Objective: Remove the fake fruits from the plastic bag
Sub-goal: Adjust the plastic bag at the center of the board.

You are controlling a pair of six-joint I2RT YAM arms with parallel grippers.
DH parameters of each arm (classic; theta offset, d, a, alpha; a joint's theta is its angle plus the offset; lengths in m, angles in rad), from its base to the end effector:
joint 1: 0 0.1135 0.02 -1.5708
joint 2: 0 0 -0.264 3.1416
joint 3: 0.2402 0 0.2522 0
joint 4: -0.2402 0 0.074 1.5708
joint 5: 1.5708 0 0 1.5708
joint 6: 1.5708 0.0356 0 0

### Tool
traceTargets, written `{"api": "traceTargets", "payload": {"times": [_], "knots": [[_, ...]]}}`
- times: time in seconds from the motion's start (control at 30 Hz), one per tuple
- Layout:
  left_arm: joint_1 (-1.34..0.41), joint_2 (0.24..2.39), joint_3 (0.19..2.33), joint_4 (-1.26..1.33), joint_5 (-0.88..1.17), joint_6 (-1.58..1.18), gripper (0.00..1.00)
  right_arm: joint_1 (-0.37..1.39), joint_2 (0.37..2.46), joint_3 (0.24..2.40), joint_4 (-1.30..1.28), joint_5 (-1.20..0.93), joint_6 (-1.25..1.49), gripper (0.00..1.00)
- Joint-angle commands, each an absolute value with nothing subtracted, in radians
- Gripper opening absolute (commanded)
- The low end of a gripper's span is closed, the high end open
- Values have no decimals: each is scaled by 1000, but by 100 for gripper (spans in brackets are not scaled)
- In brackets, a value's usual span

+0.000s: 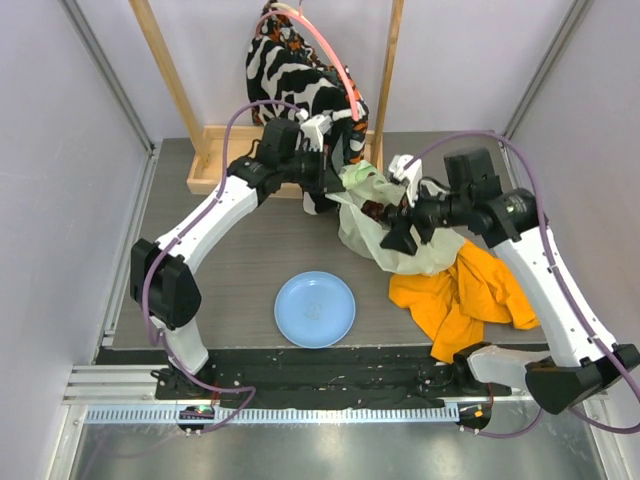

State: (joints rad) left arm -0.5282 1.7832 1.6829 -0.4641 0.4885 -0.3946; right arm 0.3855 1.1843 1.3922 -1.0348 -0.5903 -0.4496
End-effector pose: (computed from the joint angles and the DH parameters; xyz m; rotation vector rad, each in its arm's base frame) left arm 0.3496 -0.2233 0.3503 0.4539 2.2037 -1.0437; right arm 0.1945 0.1003 0.3911 -1.1830 1.9935 0.6707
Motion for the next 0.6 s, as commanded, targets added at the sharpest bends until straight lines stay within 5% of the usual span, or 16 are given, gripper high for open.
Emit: {"api": "traceTargets", "payload": {"times": [0.0, 0.33, 0.57], "knots": [[-531, 1727, 1700, -325, 522, -475, 0, 387, 1271, 1566, -1089, -725, -442, 66], [-531, 1687, 1667, -334, 485, -460, 0, 387, 1347, 1372, -855, -338, -384, 24], [-517, 1666, 1593, -354, 446, -411, 0, 374, 1229, 1105, -933, -155, -569, 22]]}}
